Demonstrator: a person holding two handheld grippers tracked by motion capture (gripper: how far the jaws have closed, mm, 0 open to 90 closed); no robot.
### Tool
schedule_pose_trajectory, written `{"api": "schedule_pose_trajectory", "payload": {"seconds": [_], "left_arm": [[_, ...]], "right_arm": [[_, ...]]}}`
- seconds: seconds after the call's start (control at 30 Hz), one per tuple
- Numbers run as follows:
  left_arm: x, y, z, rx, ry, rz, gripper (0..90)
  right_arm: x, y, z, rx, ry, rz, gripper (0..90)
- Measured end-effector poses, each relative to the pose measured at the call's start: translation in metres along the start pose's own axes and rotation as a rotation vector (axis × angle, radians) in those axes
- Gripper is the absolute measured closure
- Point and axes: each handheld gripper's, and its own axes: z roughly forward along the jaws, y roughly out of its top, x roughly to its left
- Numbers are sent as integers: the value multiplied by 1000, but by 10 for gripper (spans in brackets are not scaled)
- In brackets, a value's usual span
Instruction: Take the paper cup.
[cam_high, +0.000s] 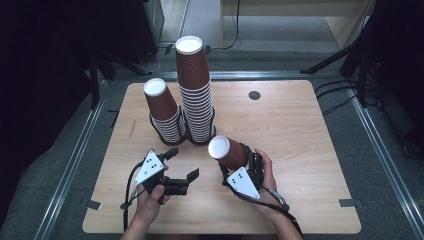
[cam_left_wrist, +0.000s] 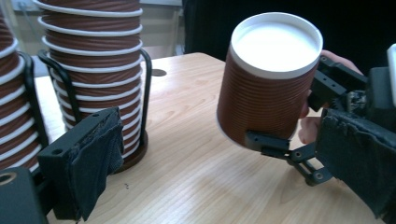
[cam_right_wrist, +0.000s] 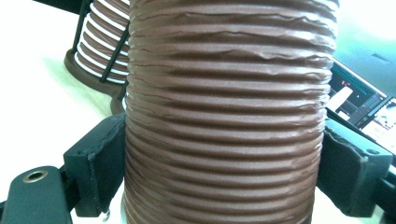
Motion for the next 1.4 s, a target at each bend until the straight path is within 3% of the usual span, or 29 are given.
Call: {"api": "schedule_pose_trajectory", "payload": {"seconds": [0.2,0.53,0.93,1.4], "left_arm": [[-2,0,1,10,-39,11,21],[-10,-1,4,30,-52,49,21],[-11,-1,5,35,-74,43,21],[-12,-2,7,42,-81,28,21]], "right_arm": [[0,-2,-1,-9,19,-42,131],[4,2,-1,-35,27,-113,131],[14,5,-1,-67,56,-208,131],[24,7,-1,-89,87,-269,131]]}}
